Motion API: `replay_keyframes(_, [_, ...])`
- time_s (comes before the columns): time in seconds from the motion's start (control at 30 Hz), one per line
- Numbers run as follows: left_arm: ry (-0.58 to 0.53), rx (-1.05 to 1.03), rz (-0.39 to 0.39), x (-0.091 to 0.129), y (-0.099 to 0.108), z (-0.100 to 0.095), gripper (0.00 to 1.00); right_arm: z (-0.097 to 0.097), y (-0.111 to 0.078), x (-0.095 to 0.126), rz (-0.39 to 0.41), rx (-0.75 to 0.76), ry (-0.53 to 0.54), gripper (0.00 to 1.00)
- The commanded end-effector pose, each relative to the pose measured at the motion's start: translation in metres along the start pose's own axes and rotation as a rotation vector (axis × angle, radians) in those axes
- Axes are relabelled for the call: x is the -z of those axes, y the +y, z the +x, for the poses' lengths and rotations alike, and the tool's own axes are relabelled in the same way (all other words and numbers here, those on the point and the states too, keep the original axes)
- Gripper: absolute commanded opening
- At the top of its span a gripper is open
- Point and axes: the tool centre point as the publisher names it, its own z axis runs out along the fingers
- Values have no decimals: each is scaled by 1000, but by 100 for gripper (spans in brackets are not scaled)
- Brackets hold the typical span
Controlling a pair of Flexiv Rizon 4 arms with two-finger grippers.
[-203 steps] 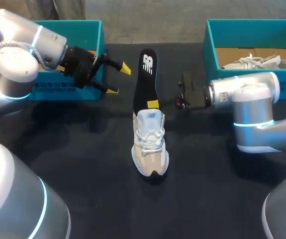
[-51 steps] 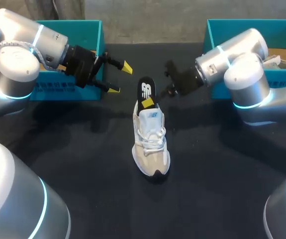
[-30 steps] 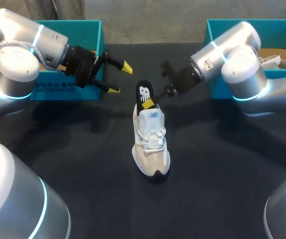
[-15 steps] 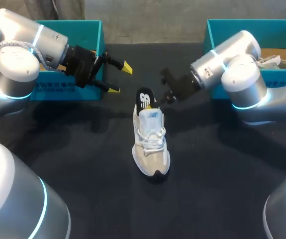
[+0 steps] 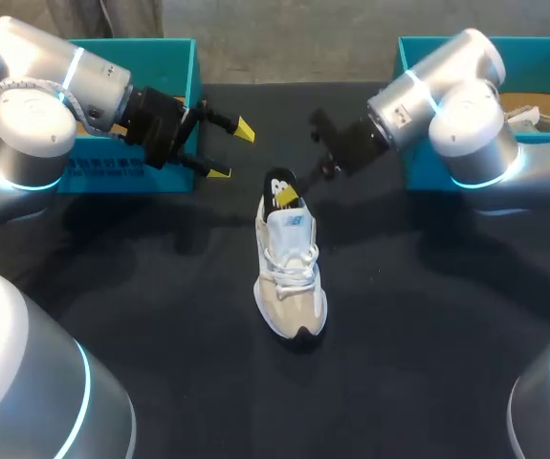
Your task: Take the shoe out of the shoebox, open the shoe tongue, remove and reinsert the insole, then place the shoe into the shoebox
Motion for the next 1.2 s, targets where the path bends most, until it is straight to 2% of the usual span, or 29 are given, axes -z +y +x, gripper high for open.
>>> replay_keyframes(0.03, [1,-1,-2,0,-1,0,100,-5,6,-3,23,4,8,20])
replay_keyframes(0.13, [1,-1,-2,0,-1,0,100,-8,7,-4,34,7,14,0])
replay_keyframes(0.3, [1,-1,-2,0,-1,0,100,-7,6,-8,54,6,17,0])
replay_keyframes(0.67, [1,-1,-2,0,-1,0,100,3,-14,-19,66,-39,37,0])
replay_keyframes(1.1, [1,-1,-2,0,-1,0,100,6,-24,-29,96,-61,49,0])
replay_keyframes(1.13, [1,-1,-2,0,-1,0,100,6,-24,-28,96,-61,48,5])
replay_keyframes(1.17, [1,-1,-2,0,-1,0,100,7,-22,-26,94,-58,42,22])
replay_keyframes(1.2, [1,-1,-2,0,-1,0,100,7,-21,-25,94,-54,36,26])
